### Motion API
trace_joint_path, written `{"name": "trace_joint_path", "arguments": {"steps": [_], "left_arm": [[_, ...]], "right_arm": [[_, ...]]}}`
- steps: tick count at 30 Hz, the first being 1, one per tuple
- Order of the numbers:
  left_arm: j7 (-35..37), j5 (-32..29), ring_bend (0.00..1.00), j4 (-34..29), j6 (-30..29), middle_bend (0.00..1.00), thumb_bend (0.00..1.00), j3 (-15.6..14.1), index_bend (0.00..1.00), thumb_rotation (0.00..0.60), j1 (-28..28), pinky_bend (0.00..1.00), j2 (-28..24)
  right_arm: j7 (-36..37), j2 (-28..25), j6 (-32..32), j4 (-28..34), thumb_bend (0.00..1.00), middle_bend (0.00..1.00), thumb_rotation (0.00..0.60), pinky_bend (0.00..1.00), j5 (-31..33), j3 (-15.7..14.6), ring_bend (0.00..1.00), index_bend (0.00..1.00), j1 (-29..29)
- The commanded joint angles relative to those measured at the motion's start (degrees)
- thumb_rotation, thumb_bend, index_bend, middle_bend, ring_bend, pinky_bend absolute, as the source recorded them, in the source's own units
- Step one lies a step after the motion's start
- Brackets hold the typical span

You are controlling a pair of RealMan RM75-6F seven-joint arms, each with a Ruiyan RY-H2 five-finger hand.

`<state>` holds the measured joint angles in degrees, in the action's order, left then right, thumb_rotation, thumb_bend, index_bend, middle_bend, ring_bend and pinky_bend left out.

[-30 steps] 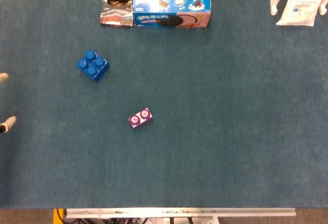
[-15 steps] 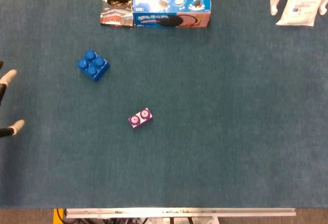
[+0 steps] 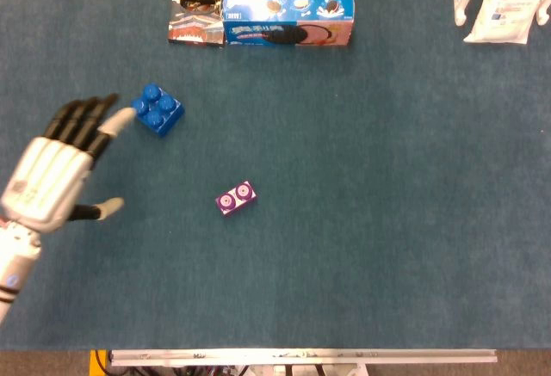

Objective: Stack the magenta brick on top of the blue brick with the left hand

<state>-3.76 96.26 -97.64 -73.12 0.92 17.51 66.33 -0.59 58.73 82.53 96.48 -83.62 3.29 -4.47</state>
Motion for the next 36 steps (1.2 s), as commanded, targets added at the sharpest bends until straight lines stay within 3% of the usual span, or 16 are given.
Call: {"name": "trace_joint_path", "arguments": {"steps": [1,10,27,36], "left_arm": [[2.52,2.3,0.0,2.55,1.31,0.0,0.02,0.56,0.0,0.6,2.56,0.07,2.38],[9.1,5.7,0.0,8.17,3.11,0.0,0.01,0.2,0.0,0.6,7.69,0.05,8.11],[7.02,4.17,0.0,7.08,8.29,0.0,0.0,-0.76,0.0,0.6,12.79,0.05,12.46],[5.55,3.96,0.0,11.09,7.78,0.0,0.0,-1.55,0.0,0.6,13.52,0.05,15.76]], "right_arm": [[0.27,-0.19,0.28,-0.07,0.0,0.21,0.6,0.31,0.33,0.26,0.17,0.13,0.16],[1.49,-1.08,2.08,-0.04,0.0,0.21,0.6,0.31,1.11,0.88,0.17,0.14,1.29],[3.64,-3.48,3.37,0.53,0.0,0.22,0.6,0.31,3.39,1.95,0.17,0.15,2.98],[3.57,-5.9,3.84,1.76,0.0,0.23,0.6,0.31,4.89,2.15,0.17,0.17,4.19]]}}
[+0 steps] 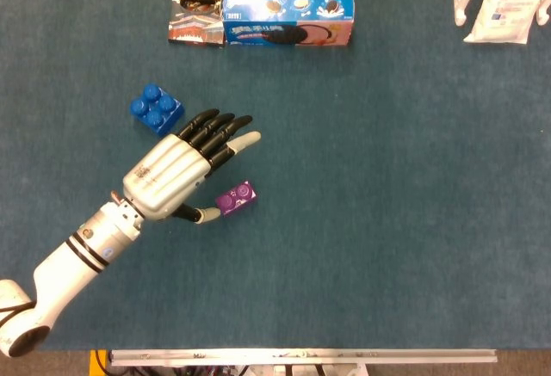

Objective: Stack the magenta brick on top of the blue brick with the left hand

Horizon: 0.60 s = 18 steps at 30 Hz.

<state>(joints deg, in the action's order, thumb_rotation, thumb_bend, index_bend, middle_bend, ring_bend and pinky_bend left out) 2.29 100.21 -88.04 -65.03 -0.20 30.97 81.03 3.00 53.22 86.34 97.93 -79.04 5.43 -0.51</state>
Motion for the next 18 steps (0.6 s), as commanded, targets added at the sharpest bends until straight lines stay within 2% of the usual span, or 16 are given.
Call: {"name": "trace_joint_path", "arguments": {"steps": [1,10,18], "left_arm": [[-0.54,-0.07,0.0,2.08,-0.34,0.0,0.0,-0.6,0.0,0.6,0.03,0.05,1.5],[-0.6,-0.52,0.0,7.64,-0.5,0.0,0.0,-1.41,0.0,0.6,0.44,0.05,5.94],[0.18,-1.15,0.0,9.35,-0.13,0.0,0.0,-1.84,0.0,0.6,1.24,0.05,7.73]], "right_arm": [[-0.02,-0.6,0.05,0.46,0.0,0.23,0.6,0.31,0.5,0.04,0.17,0.17,0.34],[0.25,-2.44,0.58,1.75,0.0,0.24,0.6,0.31,1.8,0.25,0.17,0.18,1.44],[1.29,-3.57,1.85,2.48,0.0,0.24,0.6,0.31,2.35,0.6,0.17,0.18,2.56]]}}
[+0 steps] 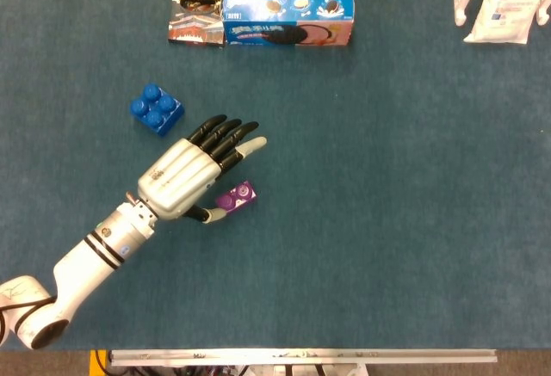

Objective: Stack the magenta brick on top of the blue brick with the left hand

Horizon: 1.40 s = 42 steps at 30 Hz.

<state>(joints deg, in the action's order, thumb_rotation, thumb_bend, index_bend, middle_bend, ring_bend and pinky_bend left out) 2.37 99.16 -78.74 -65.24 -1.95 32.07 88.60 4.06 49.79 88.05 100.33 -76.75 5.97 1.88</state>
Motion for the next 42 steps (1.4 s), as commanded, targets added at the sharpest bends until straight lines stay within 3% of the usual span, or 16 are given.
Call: {"name": "trace_joint_path", "arguments": {"steps": [1,42], "left_arm": [[0.16,-0.14,0.0,0.01,0.12,0.0,0.0,-0.13,0.0,0.6,0.24,0.05,0.23],[-0.25,-4.95,0.0,4.01,4.46,0.0,0.0,-0.68,0.0,0.6,3.24,0.05,4.84]], "right_arm": [[0.33,-0.22,0.22,0.13,0.0,0.24,0.6,0.31,0.09,0.09,0.17,0.18,0.24],[2.71,-1.57,1.68,0.66,0.0,0.24,0.6,0.31,-0.88,0.42,0.17,0.18,1.97]]}}
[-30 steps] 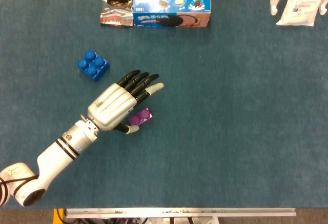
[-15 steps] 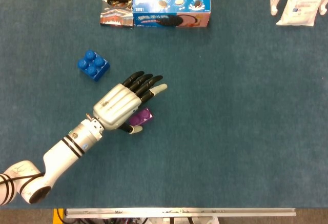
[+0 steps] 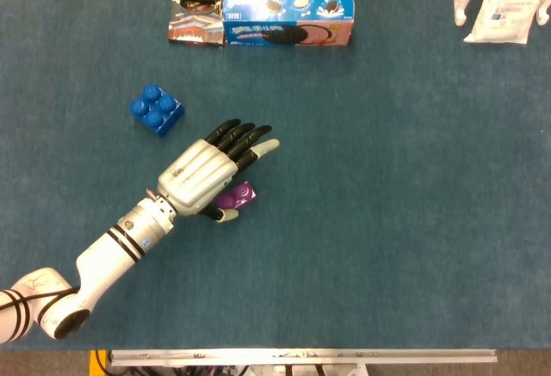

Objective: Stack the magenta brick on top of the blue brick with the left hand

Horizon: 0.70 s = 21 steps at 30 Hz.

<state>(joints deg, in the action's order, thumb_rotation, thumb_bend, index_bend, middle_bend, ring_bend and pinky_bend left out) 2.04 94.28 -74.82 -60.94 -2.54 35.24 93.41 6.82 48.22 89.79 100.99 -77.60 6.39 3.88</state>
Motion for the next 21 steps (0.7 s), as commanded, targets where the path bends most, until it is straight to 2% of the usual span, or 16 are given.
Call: {"name": "trace_joint_path", "arguments": {"steps": [1,21], "left_arm": [[0.03,-0.09,0.0,0.14,0.27,0.0,0.0,-0.16,0.0,0.6,0.14,0.05,0.03],[0.48,-0.76,0.0,0.73,0.59,0.0,0.0,-0.86,0.0,0.6,0.21,0.05,1.18]], "right_arm": [[-0.08,0.01,-0.1,0.02,0.0,0.24,0.6,0.31,-0.05,-0.01,0.17,0.18,-0.04],[0.0,-0.09,-0.23,0.05,0.0,0.24,0.6,0.31,-0.13,0.04,0.17,0.18,0.06]]}}
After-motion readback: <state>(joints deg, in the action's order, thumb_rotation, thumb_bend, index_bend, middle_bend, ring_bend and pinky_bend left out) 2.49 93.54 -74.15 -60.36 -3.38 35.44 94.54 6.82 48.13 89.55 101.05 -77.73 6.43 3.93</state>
